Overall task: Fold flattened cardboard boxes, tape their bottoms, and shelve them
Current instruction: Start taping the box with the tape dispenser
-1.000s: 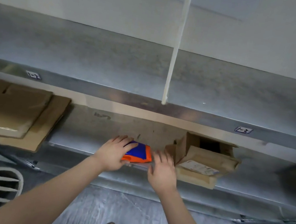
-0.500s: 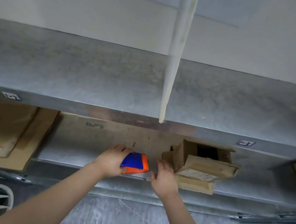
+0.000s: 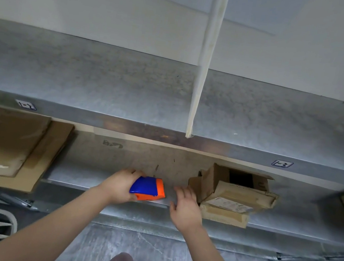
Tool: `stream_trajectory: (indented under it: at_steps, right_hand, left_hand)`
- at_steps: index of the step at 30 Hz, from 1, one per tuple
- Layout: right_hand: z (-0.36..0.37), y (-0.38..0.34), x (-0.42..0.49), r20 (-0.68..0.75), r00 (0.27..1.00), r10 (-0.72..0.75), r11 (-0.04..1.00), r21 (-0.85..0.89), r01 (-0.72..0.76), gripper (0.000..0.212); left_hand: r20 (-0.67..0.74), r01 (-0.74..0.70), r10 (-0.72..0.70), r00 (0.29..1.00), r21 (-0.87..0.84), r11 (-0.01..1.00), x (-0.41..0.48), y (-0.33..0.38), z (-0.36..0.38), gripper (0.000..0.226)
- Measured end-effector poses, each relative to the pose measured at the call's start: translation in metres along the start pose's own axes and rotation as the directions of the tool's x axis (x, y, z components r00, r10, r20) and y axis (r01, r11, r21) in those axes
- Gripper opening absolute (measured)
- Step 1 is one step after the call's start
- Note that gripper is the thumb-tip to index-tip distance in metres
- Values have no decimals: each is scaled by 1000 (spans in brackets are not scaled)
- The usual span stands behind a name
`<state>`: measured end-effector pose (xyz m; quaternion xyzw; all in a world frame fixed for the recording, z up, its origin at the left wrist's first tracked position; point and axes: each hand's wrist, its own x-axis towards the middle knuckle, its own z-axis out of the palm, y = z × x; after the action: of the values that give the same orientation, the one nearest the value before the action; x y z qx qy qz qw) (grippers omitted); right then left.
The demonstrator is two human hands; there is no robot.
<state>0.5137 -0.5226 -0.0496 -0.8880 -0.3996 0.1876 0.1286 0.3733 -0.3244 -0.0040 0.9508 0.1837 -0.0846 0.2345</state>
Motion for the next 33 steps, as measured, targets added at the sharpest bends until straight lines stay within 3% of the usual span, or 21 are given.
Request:
stream_trajectory:
  at_steps: [6,12,19,22,33]
  right_hand:
    - [-3,-1,-2,-30,1000,-5,999,-47,4,54]
    - [-10,-3,-4,-45,999,-23,995,-95,18,53]
    - [-15,-6,-7,-74,996,-42,999,-30,40,50]
    - [-17,-6,-6,-82,995,-47,999,-16,46,49]
    - [-53,-30,2,-154,981,-117,948,278,156,47]
  left_hand:
    - [-69,-12,13,998,10,1000,-16,3,7,66]
    - [-139,-113,119,983,52,992,-30,6,10,67]
    - [-186,-197,209,960,80,977,-32,14,0,66]
    - [-235,-161,179,955,91,983,-41,1,-18,66]
    - [-353,-344,375,857,150,927,-47,15,-64,64]
